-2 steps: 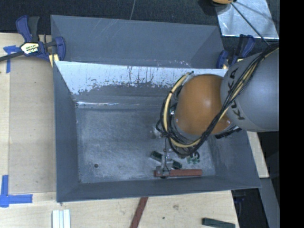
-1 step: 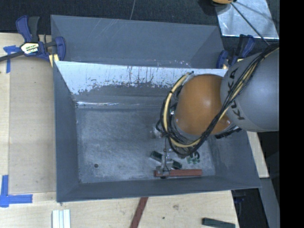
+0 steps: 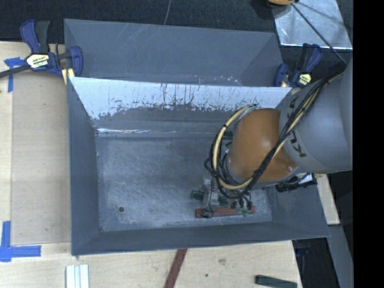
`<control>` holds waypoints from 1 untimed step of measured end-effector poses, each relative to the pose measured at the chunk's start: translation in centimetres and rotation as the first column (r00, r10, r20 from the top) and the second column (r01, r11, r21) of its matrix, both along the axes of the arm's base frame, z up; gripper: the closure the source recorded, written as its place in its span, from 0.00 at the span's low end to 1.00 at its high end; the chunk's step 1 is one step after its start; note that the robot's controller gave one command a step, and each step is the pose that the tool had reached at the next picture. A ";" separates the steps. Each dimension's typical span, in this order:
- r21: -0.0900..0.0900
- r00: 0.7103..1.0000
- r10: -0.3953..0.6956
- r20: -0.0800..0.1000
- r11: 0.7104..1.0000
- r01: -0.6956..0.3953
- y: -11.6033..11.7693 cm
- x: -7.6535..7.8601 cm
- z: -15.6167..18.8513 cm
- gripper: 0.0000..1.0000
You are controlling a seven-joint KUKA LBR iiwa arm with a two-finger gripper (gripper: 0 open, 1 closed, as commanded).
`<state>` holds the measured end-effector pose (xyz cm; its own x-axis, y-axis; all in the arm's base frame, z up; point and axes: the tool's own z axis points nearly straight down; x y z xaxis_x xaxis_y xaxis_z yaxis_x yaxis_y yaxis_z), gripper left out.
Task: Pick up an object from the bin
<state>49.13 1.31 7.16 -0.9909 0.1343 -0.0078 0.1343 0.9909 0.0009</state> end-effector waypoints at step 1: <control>0.000 1.000 -0.001 0.000 1.000 0.001 0.0 0.0 0.0 1.00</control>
Offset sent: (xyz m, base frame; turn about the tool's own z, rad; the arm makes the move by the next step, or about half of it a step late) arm 0.0206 -0.0053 0.1297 -0.0131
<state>49.13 1.31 7.15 -0.9908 0.1349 -0.0078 0.1349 0.9909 0.0009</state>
